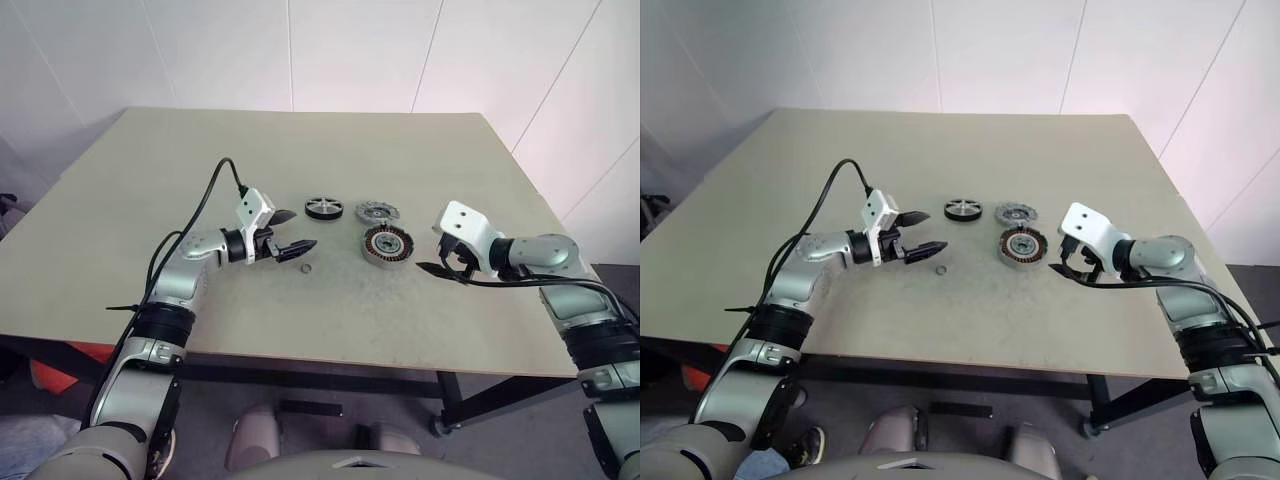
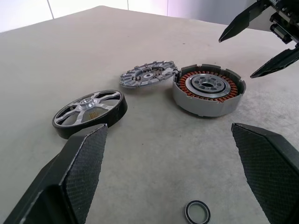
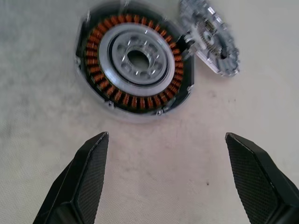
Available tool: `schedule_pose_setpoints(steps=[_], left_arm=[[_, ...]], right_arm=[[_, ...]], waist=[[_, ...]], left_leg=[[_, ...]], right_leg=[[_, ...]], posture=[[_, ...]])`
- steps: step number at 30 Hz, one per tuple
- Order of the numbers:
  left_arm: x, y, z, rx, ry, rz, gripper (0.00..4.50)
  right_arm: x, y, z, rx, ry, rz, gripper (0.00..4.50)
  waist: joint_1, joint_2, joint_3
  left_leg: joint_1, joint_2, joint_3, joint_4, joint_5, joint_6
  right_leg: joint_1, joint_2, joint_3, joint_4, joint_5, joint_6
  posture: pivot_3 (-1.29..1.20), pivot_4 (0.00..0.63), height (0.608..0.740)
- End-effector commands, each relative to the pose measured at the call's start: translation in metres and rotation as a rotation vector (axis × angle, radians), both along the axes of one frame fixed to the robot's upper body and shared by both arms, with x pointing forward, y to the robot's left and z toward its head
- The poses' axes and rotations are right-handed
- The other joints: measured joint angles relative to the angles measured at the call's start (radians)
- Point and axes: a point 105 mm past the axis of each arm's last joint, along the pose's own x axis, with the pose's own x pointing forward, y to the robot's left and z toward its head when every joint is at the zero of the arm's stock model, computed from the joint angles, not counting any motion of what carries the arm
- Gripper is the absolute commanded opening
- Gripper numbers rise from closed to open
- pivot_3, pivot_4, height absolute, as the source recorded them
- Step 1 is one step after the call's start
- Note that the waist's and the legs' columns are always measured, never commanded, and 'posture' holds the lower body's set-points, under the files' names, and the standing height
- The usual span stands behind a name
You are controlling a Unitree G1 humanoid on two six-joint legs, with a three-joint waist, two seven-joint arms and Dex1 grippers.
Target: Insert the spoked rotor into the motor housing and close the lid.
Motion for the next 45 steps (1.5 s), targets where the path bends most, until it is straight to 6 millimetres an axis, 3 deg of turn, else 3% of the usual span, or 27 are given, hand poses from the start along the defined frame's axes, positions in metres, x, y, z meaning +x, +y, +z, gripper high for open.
schedule_pose_setpoints(steps=[1,7,17,40,45], left_arm=[[0.004,-0.003,0.015,-0.007,-0.061,-0.006,4.5],[0.005,-0.004,0.015,-0.009,-0.064,0.001,4.5],[0.002,0.003,0.011,-0.011,-0.064,0.033,4.5],[-0.001,0.005,0.007,-0.016,-0.058,0.063,4.5],[0.0,0.006,0.007,-0.015,-0.061,0.071,4.5]], right_arm=[[0.009,0.009,0.021,-0.113,-0.065,0.118,4.48],[0.02,0.024,0.026,-0.268,-0.061,0.283,4.48],[0.017,0.032,0.015,-0.478,-0.004,0.522,4.48],[0.022,0.061,-0.005,-0.636,0.082,0.762,4.48],[0.023,0.066,-0.008,-0.635,0.09,0.779,2.92]], waist=[[0.0,0.0,0.0],[-0.002,0.0,0.0],[-0.002,0.0,0.0],[-0.021,0.0,0.0],[-0.029,0.0,0.0]], left_leg=[[0.0,0.0,0.0,0.0,0.0,0.0],[-0.001,0.0,0.0,0.0,0.0,0.0],[-0.002,0.0,0.0,0.002,-0.001,0.001],[-0.007,0.003,0.0,0.015,-0.004,0.006],[-0.007,0.004,0.0,0.015,-0.004,0.006]], right_leg=[[0.0,0.0,0.0,0.0,0.0,0.0],[-0.001,0.0,0.0,0.001,0.0,0.0],[-0.001,0.0,0.0,0.001,0.0,0.0],[-0.001,0.0,-0.001,0.004,0.001,-0.002],[-0.001,0.001,-0.001,0.005,0.001,-0.003]], posture=[[0.0,0.0,0.74],[0.0,0.0,0.74],[0.0,0.0,0.74],[0.0,0.0,0.74],[0.0,0.0,0.74]])
